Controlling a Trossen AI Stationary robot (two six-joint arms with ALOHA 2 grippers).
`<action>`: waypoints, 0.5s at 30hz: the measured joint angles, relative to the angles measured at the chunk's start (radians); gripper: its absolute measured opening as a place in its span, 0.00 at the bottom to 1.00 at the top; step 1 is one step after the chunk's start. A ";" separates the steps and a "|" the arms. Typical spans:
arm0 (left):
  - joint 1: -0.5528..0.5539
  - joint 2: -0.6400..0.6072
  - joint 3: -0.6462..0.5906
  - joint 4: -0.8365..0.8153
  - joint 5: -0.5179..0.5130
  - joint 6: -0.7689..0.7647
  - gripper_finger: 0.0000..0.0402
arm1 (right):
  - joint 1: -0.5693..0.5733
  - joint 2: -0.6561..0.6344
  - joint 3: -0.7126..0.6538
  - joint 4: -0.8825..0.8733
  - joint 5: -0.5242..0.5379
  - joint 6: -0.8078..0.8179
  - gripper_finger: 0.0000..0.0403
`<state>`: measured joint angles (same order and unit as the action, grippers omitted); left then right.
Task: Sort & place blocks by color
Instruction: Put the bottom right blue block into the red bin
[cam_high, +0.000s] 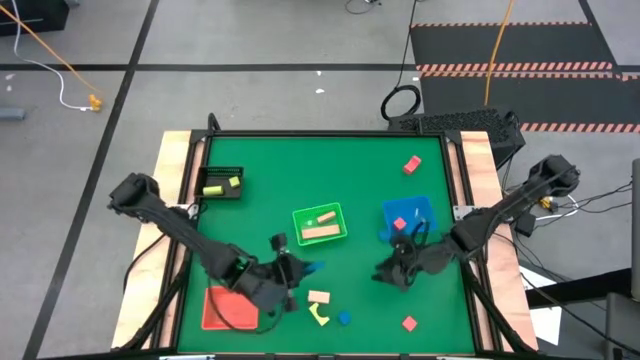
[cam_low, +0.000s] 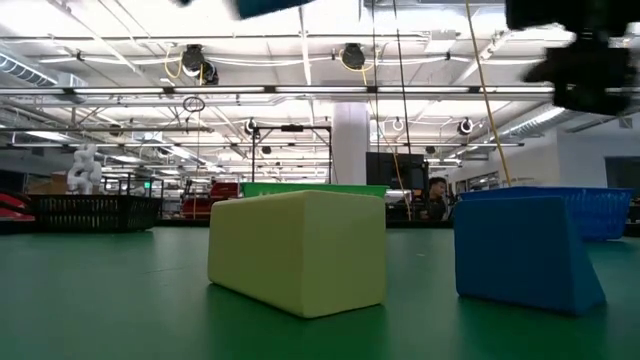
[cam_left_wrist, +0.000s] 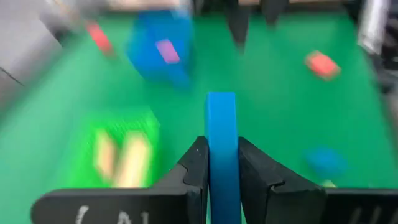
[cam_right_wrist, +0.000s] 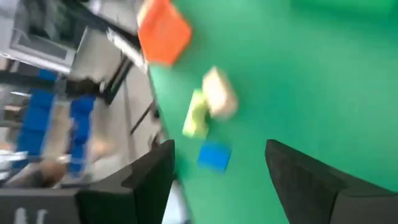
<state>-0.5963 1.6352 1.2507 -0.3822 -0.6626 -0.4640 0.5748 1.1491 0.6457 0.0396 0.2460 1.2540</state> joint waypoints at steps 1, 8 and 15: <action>-0.007 -0.021 0.000 -0.067 0.076 -0.087 0.13 | 0.013 0.016 0.000 0.004 -0.039 0.067 0.59; -0.133 -0.080 0.000 -0.559 0.431 -0.662 0.13 | 0.135 0.124 0.000 0.010 -0.208 0.437 0.55; -0.271 -0.052 -0.021 -0.728 0.633 -0.981 0.13 | 0.246 0.182 0.000 0.008 -0.279 0.687 0.55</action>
<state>-0.8673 1.5830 1.2302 -1.1104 -0.0296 -1.4453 0.8210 1.3314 0.6456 0.0474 -0.0331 1.9407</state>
